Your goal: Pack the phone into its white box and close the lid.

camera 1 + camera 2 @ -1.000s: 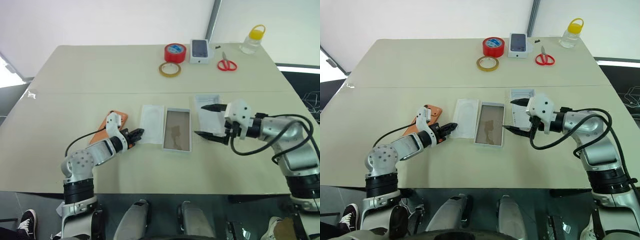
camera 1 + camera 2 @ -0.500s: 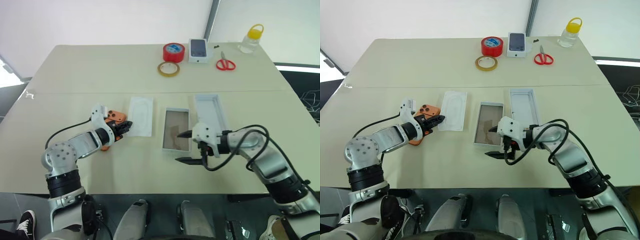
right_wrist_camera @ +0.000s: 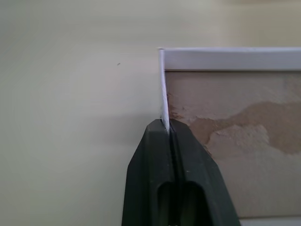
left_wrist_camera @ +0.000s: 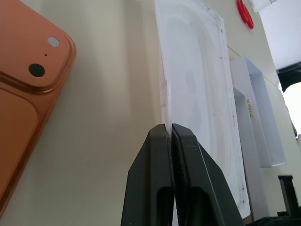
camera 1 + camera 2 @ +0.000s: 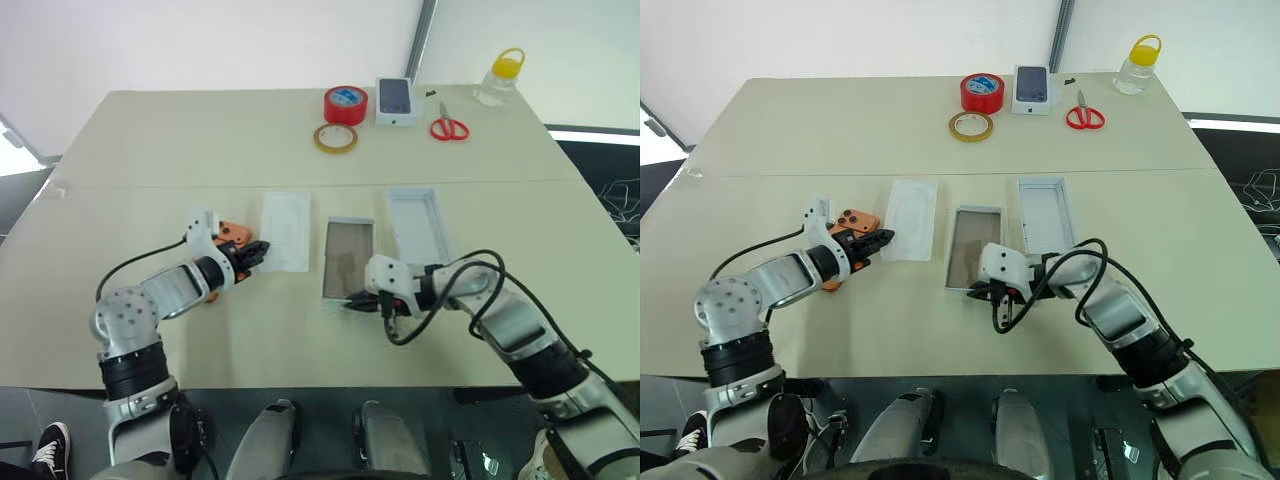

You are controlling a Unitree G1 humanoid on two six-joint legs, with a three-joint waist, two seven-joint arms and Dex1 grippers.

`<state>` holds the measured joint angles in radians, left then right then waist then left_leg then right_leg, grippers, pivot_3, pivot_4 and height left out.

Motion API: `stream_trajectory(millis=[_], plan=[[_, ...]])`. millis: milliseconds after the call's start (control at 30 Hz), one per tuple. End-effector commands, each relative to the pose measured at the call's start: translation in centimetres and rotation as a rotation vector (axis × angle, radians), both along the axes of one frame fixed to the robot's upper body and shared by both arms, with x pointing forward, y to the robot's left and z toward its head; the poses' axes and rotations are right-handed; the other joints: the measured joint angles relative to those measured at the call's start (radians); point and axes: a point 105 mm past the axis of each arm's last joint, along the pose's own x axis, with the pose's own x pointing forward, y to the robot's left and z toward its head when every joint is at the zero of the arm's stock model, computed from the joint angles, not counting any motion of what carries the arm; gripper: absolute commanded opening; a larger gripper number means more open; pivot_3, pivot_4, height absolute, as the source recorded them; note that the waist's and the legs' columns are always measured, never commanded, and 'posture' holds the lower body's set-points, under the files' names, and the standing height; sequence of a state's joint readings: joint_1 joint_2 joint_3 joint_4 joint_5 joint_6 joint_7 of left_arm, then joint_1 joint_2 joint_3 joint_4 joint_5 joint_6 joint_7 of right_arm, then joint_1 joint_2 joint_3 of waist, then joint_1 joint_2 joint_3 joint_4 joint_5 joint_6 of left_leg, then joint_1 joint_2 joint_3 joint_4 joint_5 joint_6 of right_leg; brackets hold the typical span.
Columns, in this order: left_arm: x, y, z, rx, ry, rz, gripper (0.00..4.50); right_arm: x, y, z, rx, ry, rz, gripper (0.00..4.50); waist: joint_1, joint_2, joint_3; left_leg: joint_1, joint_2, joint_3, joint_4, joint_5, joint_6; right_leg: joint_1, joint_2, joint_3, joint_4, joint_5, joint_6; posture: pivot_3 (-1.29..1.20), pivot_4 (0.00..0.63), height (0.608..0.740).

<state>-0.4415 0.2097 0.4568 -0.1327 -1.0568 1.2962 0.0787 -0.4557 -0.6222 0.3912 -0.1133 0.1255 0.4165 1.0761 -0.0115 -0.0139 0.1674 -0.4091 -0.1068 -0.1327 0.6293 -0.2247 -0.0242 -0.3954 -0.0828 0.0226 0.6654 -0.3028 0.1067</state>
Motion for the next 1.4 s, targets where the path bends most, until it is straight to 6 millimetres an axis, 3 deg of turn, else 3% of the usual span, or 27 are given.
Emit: stream_trajectory(millis=[33,267,467,567,733,867,1067,1167,1400], plan=[[0.2,-0.3,2.4,-0.032,-0.085,-0.002,0.0,0.5,1.5,0.9,0.007,-0.08,0.038,0.01,0.0,0.0,0.0,0.0,0.0,0.0,0.0,0.0,0.0,0.0,0.0,0.0,0.0,0.0,0.0,0.0,0.15,0.74],[0.3,-1.7,3.2,-0.067,-0.093,-0.032,0.0,1.3,5.6,1.2,0.071,-0.141,0.077,0.01,-0.004,-0.001,0.0,0.0,0.0,0.0,0.0,0.001,-0.001,0.0,0.0,0.0,0.0,0.0,0.0,0.0,0.15,0.74],[-0.5,-2.5,2.4,-0.057,-0.072,-0.053,0.0,1.1,6.2,1.4,0.1,-0.147,0.106,0.01,0.001,-0.001,0.001,0.0,-0.001,0.0,0.0,0.001,-0.001,0.0,0.0,0.0,0.0,0.0,0.0,0.0,0.15,0.74],[-0.8,-2.5,1.9,-0.052,-0.059,-0.048,0.0,0.4,6.2,1.5,0.107,-0.129,0.142,0.98,0.0,-0.001,0.001,0.0,0.0,0.0,0.0,0.001,-0.001,0.0,0.0,0.0,0.0,0.0,0.0,0.0,0.15,0.74],[-1.0,-2.6,1.6,-0.028,-0.057,-0.049,0.0,0.3,5.0,2.3,0.1,-0.16,0.143,3.45,-0.002,-0.001,0.001,0.0,0.0,0.0,0.0,0.001,-0.001,-0.001,0.0,0.0,0.0,0.0,0.0,0.0,0.15,0.74],[-0.9,-2.3,1.6,-0.016,-0.061,-0.049,0.0,0.9,2.7,4.0,0.114,-0.182,0.093,3.45,0.001,-0.001,0.001,0.0,0.0,0.0,0.0,0.001,-0.001,0.0,0.0,0.0,0.0,0.0,0.0,0.0,0.15,0.74],[-0.9,-2.1,1.4,-0.006,-0.06,-0.042,0.0,1.5,-1.5,4.0,0.034,-0.192,0.001,3.45,0.002,-0.001,0.001,0.0,0.0,0.0,0.0,0.001,-0.001,0.0,0.0,0.0,0.0,0.0,0.0,0.0,0.15,0.74],[-1.1,-2.3,1.1,-0.003,-0.051,-0.043,0.0,3.2,-3.6,4.3,0.028,-0.228,-0.117,3.45,-0.002,-0.001,0.001,0.0,0.0,0.0,0.0,0.001,-0.001,0.0,0.0,0.001,0.0,0.0,0.0,0.0,0.15,0.74],[-2.0,-2.5,0.1,0.02,-0.037,-0.03,0.0,4.9,-4.8,4.7,0.047,-0.28,-0.2,3.45,0.001,-0.001,0.001,0.0,0.0,0.001,-0.001,0.001,-0.001,0.0,0.0,0.001,0.0,0.0,0.0,0.0,0.15,0.74]])
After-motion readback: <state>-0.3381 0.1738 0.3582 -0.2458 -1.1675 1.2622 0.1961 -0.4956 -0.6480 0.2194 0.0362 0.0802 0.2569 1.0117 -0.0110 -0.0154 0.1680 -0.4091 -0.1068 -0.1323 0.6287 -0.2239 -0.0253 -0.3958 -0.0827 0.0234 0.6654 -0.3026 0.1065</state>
